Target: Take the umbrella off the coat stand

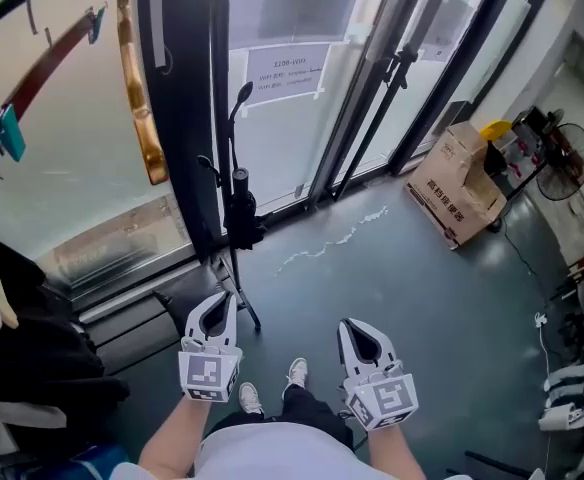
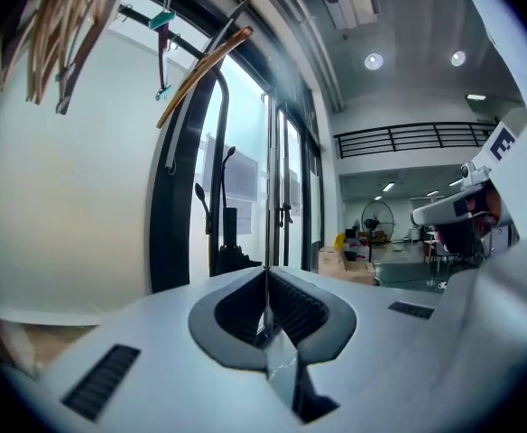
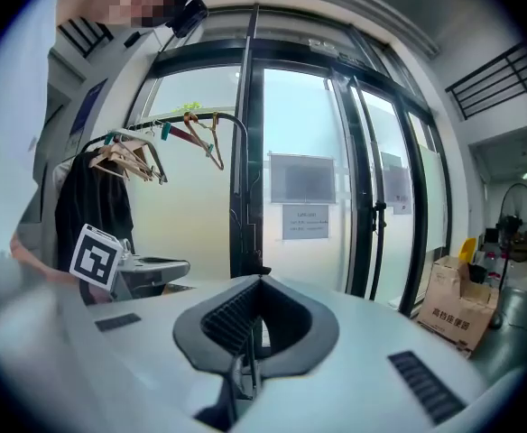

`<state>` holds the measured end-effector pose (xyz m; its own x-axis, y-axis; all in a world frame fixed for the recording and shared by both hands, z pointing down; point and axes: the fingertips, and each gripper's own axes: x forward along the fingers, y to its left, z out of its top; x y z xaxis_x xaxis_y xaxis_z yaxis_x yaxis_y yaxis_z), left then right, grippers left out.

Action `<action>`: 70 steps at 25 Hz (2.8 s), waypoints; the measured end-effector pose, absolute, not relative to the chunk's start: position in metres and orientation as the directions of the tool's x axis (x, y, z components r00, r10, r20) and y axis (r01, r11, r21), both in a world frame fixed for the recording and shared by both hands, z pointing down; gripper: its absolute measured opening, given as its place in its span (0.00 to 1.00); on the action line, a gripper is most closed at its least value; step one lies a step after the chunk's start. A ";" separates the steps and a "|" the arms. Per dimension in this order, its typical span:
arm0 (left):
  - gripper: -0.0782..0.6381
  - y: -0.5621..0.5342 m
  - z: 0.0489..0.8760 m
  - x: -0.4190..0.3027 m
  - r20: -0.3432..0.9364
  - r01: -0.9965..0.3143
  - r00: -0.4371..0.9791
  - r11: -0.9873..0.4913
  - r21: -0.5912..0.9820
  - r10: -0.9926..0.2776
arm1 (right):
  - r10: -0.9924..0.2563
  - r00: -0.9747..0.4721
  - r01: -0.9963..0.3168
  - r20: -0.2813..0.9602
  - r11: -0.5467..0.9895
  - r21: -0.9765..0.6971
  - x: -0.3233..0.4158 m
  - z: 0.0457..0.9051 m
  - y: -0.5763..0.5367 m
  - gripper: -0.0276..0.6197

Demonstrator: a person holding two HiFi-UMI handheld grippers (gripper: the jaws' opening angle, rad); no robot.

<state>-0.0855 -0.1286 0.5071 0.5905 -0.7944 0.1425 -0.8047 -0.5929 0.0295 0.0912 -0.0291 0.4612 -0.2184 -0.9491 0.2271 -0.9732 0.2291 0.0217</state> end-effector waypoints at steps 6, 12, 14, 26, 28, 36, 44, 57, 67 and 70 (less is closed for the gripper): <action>0.15 -0.153 0.499 -0.086 0.154 -0.862 0.503 -0.506 0.024 -0.850 | -0.918 -0.345 -0.935 0.196 0.354 0.008 0.095 0.454 -0.082 0.07; 0.15 -0.180 0.489 -0.078 0.151 -0.900 0.431 -0.436 0.002 -0.890 | -0.882 -0.447 -0.890 0.148 0.455 0.026 0.104 0.433 -0.130 0.07; 0.15 -0.190 0.493 -0.075 0.156 -0.910 0.410 -0.414 0.011 -0.899 | -0.870 -0.471 -0.877 0.148 0.480 0.028 0.106 0.434 -0.138 0.07; 0.24 -0.261 0.539 -0.060 0.178 -0.927 0.375 -0.365 0.089 -0.910 | -0.799 -0.558 -0.820 0.221 0.573 0.001 0.082 0.480 -0.153 0.07; 0.27 -0.272 0.546 -0.060 0.184 -0.930 0.369 -0.359 0.082 -0.911 | -0.800 -0.557 -0.821 0.224 0.571 -0.001 0.084 0.485 -0.154 0.07; 0.48 -0.305 0.576 -0.041 0.207 -0.920 0.391 -0.377 0.106 -0.897 | -0.788 -0.558 -0.818 0.258 0.575 -0.015 0.088 0.511 -0.144 0.07; 0.65 -0.310 0.585 -0.019 0.180 -0.909 0.417 -0.411 0.069 -0.891 | -0.804 -0.534 -0.836 0.263 0.549 -0.018 0.097 0.522 -0.138 0.07; 0.66 -0.363 0.619 -0.024 0.286 -0.980 0.200 -0.197 0.041 -0.937 | -0.819 -0.509 -0.852 0.266 0.524 -0.017 0.106 0.549 -0.138 0.07; 0.62 -0.363 0.630 -0.032 0.312 -0.968 0.236 -0.196 0.156 -0.920 | -0.826 -0.519 -0.849 0.223 0.528 -0.020 0.108 0.551 -0.143 0.07; 0.58 -0.358 0.630 -0.034 0.320 -0.965 0.251 -0.212 0.153 -0.914 | -0.819 -0.535 -0.840 0.206 0.543 -0.025 0.103 0.551 -0.144 0.07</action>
<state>-0.0336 -0.3578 0.6296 0.2510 -0.9137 0.3197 -0.9653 -0.2115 0.1533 0.1027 -0.1439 0.5511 -0.5354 -0.8191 0.2059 -0.8397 0.5425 -0.0252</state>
